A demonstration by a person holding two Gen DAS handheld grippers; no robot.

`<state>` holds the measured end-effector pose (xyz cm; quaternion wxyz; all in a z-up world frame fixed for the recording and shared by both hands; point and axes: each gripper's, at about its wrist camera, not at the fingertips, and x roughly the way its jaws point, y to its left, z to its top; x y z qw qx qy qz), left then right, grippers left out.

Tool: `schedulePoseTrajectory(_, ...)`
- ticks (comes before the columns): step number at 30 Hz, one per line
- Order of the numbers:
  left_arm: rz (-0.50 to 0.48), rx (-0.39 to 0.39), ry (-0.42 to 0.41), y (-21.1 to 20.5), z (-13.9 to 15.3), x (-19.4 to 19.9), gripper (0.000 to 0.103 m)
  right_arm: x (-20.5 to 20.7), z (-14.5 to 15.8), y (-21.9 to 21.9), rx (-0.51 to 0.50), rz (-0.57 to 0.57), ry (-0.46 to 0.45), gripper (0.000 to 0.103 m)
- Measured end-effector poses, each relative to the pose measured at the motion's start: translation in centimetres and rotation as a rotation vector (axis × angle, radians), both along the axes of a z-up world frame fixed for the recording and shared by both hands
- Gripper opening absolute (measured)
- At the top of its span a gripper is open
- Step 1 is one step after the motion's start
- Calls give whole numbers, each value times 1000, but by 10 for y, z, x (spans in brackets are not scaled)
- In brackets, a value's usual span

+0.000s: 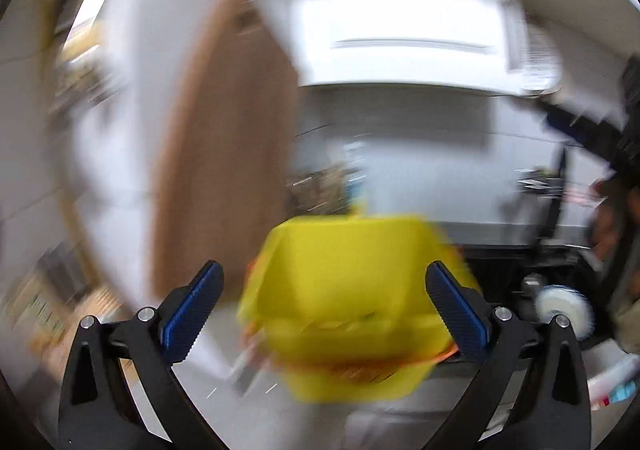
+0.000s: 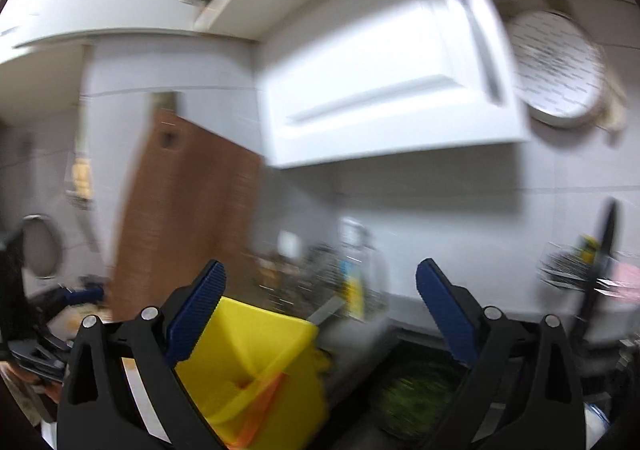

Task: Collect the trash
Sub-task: 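Return to the counter and grasp the banana peel with the left tool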

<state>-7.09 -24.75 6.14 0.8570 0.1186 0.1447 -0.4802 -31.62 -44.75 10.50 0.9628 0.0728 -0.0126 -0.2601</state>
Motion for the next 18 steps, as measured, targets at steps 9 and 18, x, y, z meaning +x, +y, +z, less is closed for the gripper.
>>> schedulePoseTrajectory(9,568,308,256,134,-165,62,99,78,14,51,-96,333,20,95)
schedulePoseTrajectory(18,714,329,472,172,-236,134,83,122,8,92,-109,534,81,95)
